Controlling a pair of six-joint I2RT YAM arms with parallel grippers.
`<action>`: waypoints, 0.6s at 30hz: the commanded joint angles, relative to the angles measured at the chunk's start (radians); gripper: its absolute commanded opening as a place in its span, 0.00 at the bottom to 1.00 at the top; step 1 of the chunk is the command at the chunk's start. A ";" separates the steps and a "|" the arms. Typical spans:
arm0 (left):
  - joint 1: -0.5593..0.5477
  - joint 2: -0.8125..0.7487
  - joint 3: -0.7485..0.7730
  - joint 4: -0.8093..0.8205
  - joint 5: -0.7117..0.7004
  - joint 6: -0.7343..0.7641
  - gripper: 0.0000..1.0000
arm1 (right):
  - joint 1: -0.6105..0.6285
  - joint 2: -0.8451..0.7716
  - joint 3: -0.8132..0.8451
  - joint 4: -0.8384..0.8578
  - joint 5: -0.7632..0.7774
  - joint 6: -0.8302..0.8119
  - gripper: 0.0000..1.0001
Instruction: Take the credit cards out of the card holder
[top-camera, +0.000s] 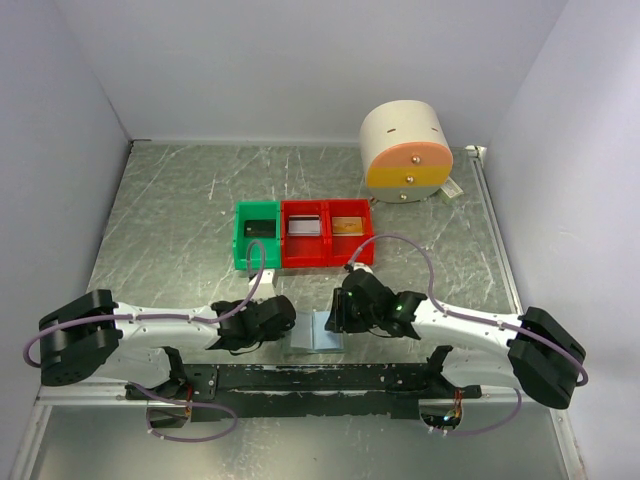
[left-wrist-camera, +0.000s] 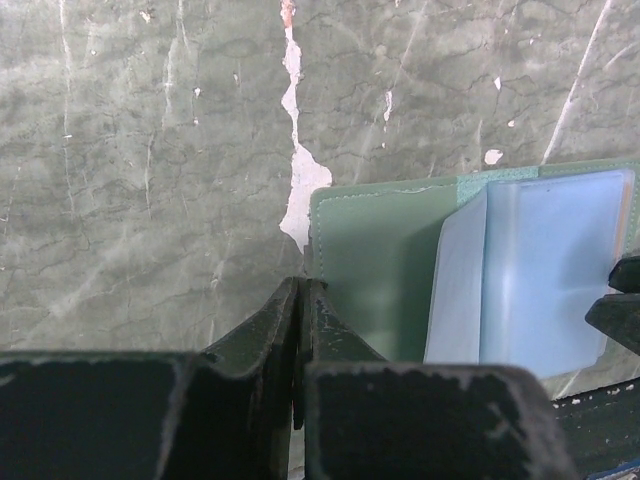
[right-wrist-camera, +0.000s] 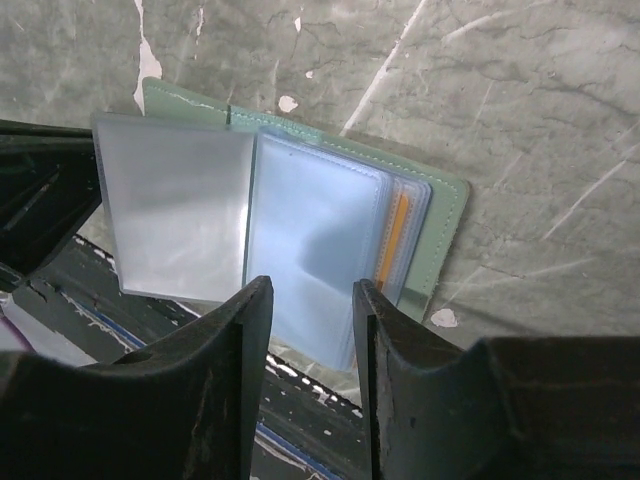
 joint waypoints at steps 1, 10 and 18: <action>0.000 -0.012 0.007 -0.024 0.022 0.010 0.12 | -0.004 -0.017 -0.011 0.032 -0.017 0.010 0.38; 0.000 -0.017 0.002 -0.017 0.026 0.009 0.11 | -0.004 -0.018 -0.019 -0.002 0.012 0.020 0.39; 0.000 -0.012 -0.002 -0.014 0.028 0.007 0.10 | -0.004 0.012 -0.037 0.026 -0.008 0.037 0.39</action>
